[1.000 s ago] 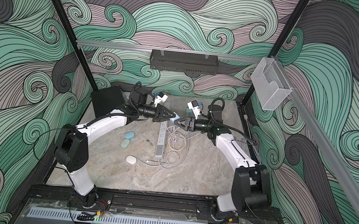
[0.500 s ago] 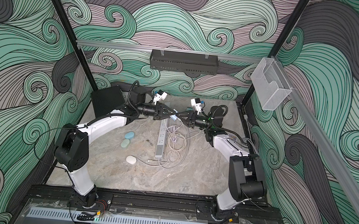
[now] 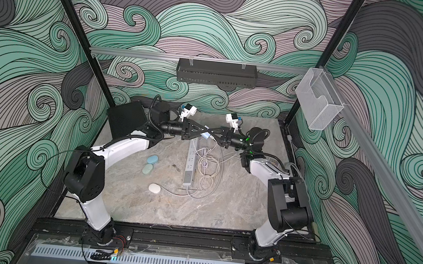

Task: Charge the bluetooth headset
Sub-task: Pick up the plug from the center of the board, then adjust the socket at the center of the board.

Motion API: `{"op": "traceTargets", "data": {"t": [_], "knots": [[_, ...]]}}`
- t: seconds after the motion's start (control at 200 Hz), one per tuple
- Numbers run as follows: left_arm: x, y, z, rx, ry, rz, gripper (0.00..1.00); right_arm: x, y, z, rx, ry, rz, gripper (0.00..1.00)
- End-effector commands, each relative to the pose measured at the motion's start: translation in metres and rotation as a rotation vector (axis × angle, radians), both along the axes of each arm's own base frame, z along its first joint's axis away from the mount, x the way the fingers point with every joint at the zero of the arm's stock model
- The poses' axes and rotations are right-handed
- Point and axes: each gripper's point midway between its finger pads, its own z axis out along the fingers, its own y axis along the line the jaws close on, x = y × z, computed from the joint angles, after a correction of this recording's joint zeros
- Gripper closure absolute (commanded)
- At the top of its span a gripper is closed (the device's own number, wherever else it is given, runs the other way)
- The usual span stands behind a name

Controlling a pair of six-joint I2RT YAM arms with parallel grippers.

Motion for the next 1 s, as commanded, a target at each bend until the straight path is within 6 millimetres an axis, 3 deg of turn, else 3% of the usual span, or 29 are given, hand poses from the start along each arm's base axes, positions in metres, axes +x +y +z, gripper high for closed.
{"op": "traceTargets", "data": {"t": [0.0, 0.1, 0.215, 0.335, 0.49, 0.63, 0.866, 0.996], "knots": [[-0.006, -0.003, -0.003, 0.041, -0.022, -0.030, 0.79, -0.013, 0.003, 0.029, 0.024, -0.111, 0.012, 0.88], [-0.001, 0.020, -0.002, 0.095, -0.049, 0.007, 0.56, -0.009, -0.008, 0.033, 0.003, -0.126, -0.039, 0.90], [0.004, 0.049, 0.000, 0.135, -0.069, 0.069, 0.45, -0.005, -0.018, 0.025, -0.100, -0.121, -0.098, 0.91], [0.001, 0.079, -0.020, 0.293, -0.079, 0.140, 0.43, -0.008, -0.029, 0.003, -0.330, -0.097, -0.161, 0.92], [-0.014, 0.110, -0.063, 0.533, -0.089, 0.189, 0.44, -0.016, -0.045, -0.018, -0.547, -0.027, -0.204, 0.94], [-0.021, 0.131, -0.103, 0.687, -0.022, 0.223, 0.46, -0.023, -0.048, -0.031, -0.693, 0.004, -0.222, 0.95], [-0.025, 0.140, -0.148, 0.792, 0.094, 0.258, 0.39, -0.032, -0.052, -0.049, -0.850, 0.042, -0.257, 0.95], [-0.026, 0.130, -0.166, 0.806, 0.114, 0.237, 0.37, -0.035, -0.051, -0.059, -0.869, 0.061, -0.244, 0.94]]}}
